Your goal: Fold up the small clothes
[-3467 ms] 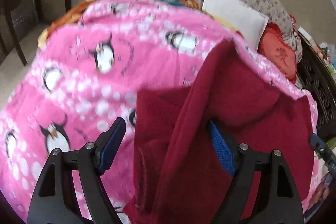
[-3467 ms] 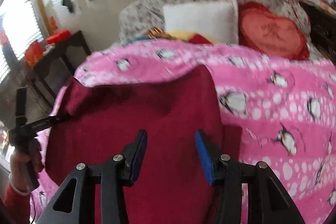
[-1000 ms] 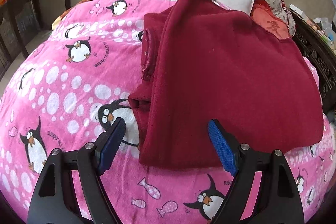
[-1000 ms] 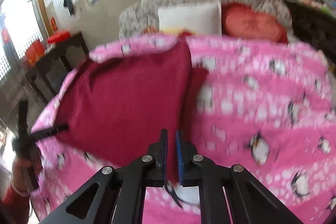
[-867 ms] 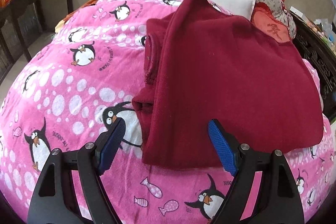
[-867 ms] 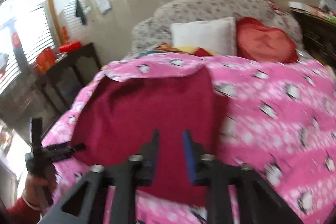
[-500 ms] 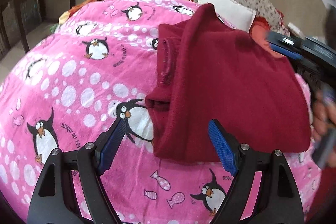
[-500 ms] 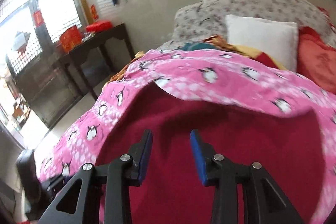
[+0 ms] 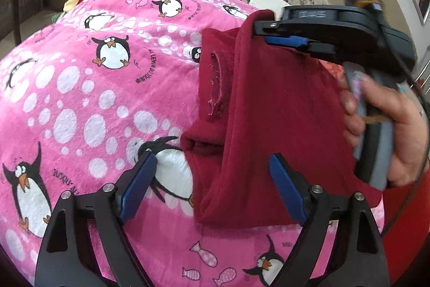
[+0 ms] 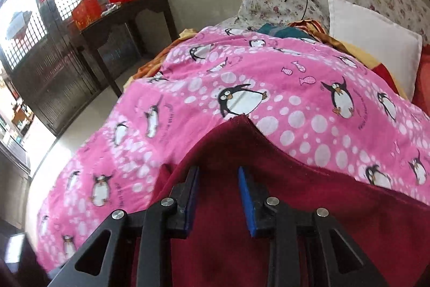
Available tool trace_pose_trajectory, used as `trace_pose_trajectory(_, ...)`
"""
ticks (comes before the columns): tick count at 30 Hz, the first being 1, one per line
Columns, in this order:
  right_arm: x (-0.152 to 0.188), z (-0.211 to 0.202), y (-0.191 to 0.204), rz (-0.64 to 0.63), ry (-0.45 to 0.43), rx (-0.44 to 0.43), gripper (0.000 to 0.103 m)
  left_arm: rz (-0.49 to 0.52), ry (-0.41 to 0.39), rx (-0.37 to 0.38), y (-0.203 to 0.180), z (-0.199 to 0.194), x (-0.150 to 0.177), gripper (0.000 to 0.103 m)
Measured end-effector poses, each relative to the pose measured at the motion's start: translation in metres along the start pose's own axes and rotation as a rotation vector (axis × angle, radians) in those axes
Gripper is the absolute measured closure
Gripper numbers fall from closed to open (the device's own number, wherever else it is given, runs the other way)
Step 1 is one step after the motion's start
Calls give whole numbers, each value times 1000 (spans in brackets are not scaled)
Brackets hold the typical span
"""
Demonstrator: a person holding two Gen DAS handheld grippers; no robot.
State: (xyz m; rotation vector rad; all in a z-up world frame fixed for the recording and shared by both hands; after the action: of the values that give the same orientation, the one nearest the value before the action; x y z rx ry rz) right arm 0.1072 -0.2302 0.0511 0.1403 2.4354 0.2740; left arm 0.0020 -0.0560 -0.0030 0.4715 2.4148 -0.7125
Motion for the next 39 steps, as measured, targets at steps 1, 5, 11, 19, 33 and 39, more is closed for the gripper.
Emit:
trace_pose_trajectory(1,2,-6,4,-5,0,1,54,-5,-3,4,1,0,0,16)
trace_pose_trajectory(5,10,-2,32,-51,60,3,25,-12,-16,18,-2,-1,1,14)
trace_pose_trajectory(11,21,44,74,-249,147,259,20,-15,-27,53,0,-2,3,14)
trace_pose_trajectory(19,33,37,64,-357,43,294,68,4,-44,47,-2,-3,3,14)
trace_pose_trajectory(33,35,-146,-28,6,-201,-185,88,201,-71,241,-117,-39,-15,42)
trace_pose_trajectory(39,65,-210,-108,116,-292,-121,88,356,-56,342,-206,-36,-7,43)
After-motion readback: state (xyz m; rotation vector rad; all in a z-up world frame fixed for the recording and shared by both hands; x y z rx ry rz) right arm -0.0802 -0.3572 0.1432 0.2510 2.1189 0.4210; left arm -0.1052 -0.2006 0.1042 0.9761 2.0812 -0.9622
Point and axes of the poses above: each gripper's, at about its wrist camera, not at the fingertips, and z roughly the way its jaws point, y to its left, x to its underside, the point moved 3 cm from there along z, roughly the way its jaws point, and after that the axes turned 5 degrees about z, right-handed, at the moved point
